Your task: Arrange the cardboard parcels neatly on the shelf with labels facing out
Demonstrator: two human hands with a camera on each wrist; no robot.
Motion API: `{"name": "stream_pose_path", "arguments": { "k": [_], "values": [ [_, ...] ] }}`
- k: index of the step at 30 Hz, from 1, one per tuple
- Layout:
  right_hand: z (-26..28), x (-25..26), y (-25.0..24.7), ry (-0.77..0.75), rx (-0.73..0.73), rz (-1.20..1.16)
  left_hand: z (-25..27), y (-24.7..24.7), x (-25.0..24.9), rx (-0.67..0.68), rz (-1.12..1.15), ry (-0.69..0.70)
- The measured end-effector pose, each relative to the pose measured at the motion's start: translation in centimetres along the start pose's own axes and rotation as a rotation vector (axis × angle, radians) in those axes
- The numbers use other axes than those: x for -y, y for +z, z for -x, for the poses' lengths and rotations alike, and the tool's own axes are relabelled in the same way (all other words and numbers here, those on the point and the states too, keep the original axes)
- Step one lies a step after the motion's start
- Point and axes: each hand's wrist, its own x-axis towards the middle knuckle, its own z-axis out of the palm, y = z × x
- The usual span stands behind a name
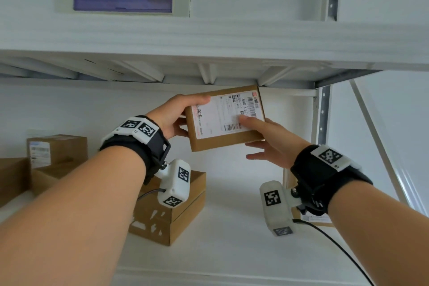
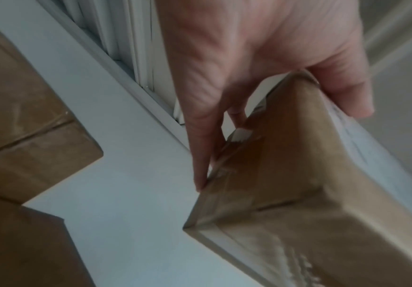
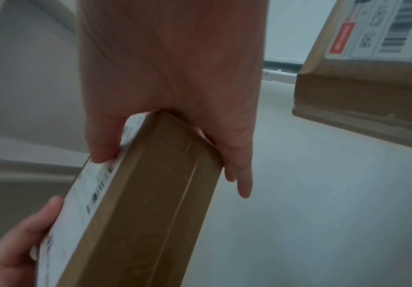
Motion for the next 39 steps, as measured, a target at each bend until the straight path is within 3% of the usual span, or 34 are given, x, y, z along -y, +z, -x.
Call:
{"name": "stream_pose_path", "arguments": {
  "k": [6, 9, 14, 18, 21, 27, 32, 35, 39],
  "values": [
    [0.5, 1.2, -0.7, -0.117, -0.061, 0.082, 0.0, -0.4, 0.4, 0.056, -0.112, -0.06],
    [0.7, 2.4, -0.9, -0.14, -0.099, 0.296, -0.3, -0.1, 0.2, 0.091, -0.256, -0.075],
    [1.1, 3.8, 0.2, -0.178, -0.083, 0.69, -0.5, 2.3, -0.7, 0.173, -0.309, -0.018],
    [1.6, 3.6, -0.3, -0.141, -0.037, 0.759, 0.0, 4.6, -1.8, 0.25, -0.626, 0.059],
    [1.7, 2.8, -1.1, -0.123, -0.015, 0.801, 0.0, 5.9, -1.8, 0.288, -0.76, 0.011],
    [2.4, 2.7, -3.6, -0.175, -0.172, 0.734, -0.7, 7.0, -0.1, 0.281, -0.758, -0.075],
    [3.1, 0.4, -6.5, -0.065, -0.294, 1.003, -1.4, 8.3, 1.3, 0.349, -0.76, -0.123],
    [3.3, -1.1, -7.1, 0.03, -0.312, 1.076, -1.9, 9.3, 2.1, 0.365, -0.726, -0.147],
    [3.1, -2.4, -7.4, 0.05, -0.317, 1.232, -2.7, 10.2, 2.7, 0.369, -0.674, -0.173]
  ]
}}
